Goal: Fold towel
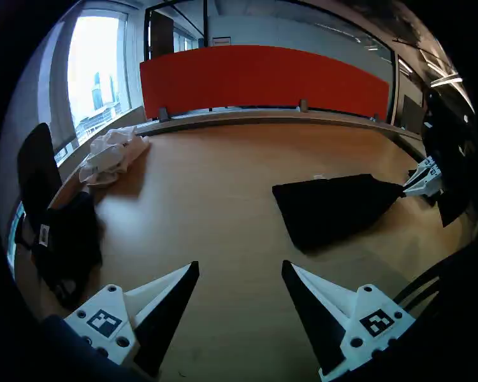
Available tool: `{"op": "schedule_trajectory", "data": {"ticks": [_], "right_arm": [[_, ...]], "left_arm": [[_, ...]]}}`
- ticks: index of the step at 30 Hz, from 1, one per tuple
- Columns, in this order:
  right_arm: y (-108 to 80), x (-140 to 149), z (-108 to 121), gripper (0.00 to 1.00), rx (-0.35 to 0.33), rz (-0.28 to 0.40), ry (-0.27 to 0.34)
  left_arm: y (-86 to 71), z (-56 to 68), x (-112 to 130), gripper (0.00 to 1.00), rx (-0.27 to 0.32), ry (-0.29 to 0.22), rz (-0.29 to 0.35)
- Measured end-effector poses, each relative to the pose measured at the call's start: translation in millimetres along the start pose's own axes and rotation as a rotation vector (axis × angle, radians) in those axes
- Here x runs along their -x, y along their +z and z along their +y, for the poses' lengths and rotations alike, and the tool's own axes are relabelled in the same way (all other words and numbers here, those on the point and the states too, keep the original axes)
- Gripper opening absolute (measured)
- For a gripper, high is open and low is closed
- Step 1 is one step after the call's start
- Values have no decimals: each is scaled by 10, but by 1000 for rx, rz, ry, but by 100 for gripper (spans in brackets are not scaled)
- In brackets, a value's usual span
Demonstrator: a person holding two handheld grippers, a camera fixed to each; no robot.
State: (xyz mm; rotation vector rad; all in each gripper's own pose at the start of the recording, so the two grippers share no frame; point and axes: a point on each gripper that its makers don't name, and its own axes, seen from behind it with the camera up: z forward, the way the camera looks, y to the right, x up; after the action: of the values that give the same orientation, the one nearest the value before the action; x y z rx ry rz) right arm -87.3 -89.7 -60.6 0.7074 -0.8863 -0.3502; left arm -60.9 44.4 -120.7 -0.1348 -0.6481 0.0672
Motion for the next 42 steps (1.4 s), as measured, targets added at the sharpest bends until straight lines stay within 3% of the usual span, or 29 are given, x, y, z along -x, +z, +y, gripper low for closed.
{"op": "schedule_trajectory", "data": {"ticks": [11, 18, 30, 42], "right_arm": [[-259, -145, 54, 5, 26, 42, -9], [-294, -211, 61, 5, 29, 51, -20], [-167, -686, -95, 5, -13, 90, -104], [101, -1233, -595, 5, -119, 119, -229]], "left_arm": [[-28, 1, 9, 96, 3, -3, -1], [-45, 37, 17, 96, 9, -6, -1], [-132, 21, 40, 96, 4, 2, 0], [-276, -49, 39, 97, -19, -17, 13]]}}
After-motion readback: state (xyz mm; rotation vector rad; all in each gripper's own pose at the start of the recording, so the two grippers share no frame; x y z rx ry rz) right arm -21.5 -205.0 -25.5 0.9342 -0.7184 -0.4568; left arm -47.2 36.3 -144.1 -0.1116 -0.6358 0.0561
